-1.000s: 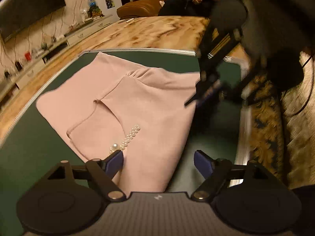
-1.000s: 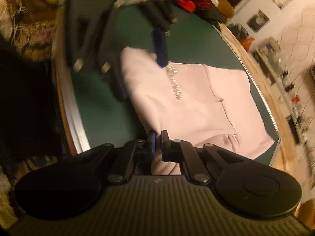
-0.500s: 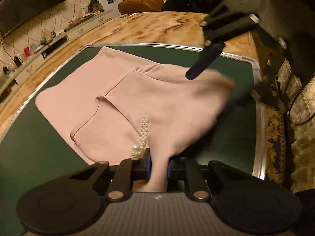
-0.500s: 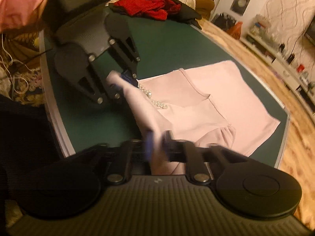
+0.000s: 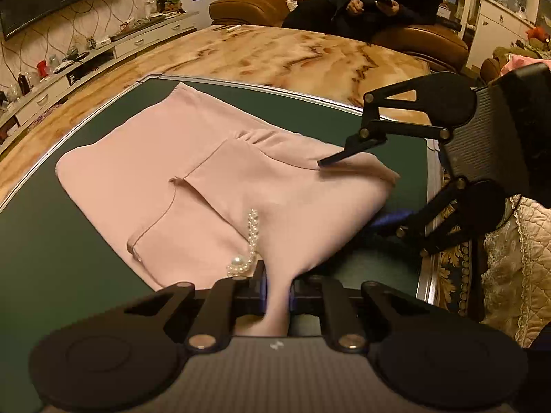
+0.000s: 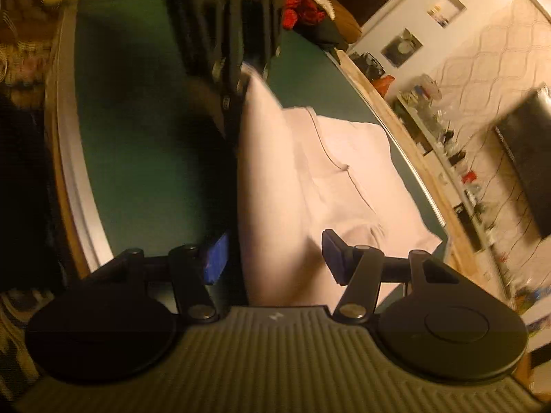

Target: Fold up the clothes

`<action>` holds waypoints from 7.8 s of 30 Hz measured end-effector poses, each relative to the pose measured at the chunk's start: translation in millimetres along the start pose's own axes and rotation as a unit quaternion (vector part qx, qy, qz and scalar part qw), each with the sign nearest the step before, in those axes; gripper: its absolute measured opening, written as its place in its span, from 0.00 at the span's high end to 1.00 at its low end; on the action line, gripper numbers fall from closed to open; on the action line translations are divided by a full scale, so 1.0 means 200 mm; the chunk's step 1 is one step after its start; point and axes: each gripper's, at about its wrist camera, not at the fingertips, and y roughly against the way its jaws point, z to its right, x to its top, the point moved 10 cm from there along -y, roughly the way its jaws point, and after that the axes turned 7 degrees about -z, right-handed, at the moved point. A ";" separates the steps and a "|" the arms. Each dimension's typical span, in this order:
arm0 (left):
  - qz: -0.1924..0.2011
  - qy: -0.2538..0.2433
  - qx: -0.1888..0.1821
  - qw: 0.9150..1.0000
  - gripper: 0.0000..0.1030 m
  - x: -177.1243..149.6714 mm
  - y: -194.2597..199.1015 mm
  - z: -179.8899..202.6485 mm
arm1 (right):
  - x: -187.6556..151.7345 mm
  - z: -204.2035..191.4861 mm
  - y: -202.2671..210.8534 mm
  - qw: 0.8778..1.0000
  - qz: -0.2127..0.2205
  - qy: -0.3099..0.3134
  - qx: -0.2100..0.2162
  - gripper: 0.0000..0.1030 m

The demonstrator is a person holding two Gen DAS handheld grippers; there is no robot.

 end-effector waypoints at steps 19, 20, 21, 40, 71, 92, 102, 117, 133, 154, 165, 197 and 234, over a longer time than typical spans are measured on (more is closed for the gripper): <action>-0.026 -0.008 -0.036 0.999 0.90 -0.23 0.27 0.34 | 0.03 -0.08 0.36 0.990 -0.023 -0.048 0.129 0.83; -0.027 -0.010 -0.039 0.999 0.90 -0.23 0.30 0.36 | 0.05 -0.08 0.39 0.988 -0.023 -0.052 0.141 0.83; -0.029 -0.014 -0.044 0.998 0.90 -0.23 0.33 0.36 | 0.06 -0.07 0.43 0.987 -0.023 -0.055 0.153 0.83; -0.047 -0.024 -0.059 0.997 0.92 0.24 0.13 -0.42 | 0.15 0.82 -0.14 0.864 -0.080 -0.274 0.416 0.83; 0.002 0.074 -0.040 0.996 0.88 -0.32 0.50 0.38 | 0.02 0.08 0.67 0.940 -0.009 -0.228 0.253 0.98; -0.002 0.124 -0.042 0.991 0.21 -0.25 0.17 0.12 | -0.10 0.22 0.00 0.888 -0.062 -0.301 0.342 0.36; 0.002 0.153 -0.080 0.985 0.21 -0.27 0.07 0.04 | -0.02 0.08 0.14 0.878 -0.045 -0.254 0.403 0.87; 0.038 0.114 -0.057 0.991 0.44 -0.14 0.17 0.09 | -0.03 0.13 -0.09 0.865 -0.056 -0.283 0.410 0.91; -0.030 0.047 -0.014 0.998 0.54 -0.05 -0.17 0.18 | -0.16 0.25 0.24 0.898 0.009 -0.364 0.246 0.48; -0.017 0.081 -0.024 0.996 0.51 -0.06 -0.15 0.16 | -0.67 -0.46 0.29 0.754 0.109 -0.615 0.203 0.14; -0.011 0.091 -0.040 0.995 0.49 -0.06 -0.15 0.14 | -0.63 -0.43 0.18 0.703 0.159 -0.628 0.293 0.50; 0.049 -0.063 0.114 0.990 0.16 -0.18 0.46 0.44 | -0.43 0.02 0.51 0.276 0.070 -0.841 0.460 0.83; -0.051 -0.168 0.112 0.978 0.91 -0.40 0.33 0.70 | -0.36 -0.01 0.63 0.466 -0.051 -0.673 0.572 0.83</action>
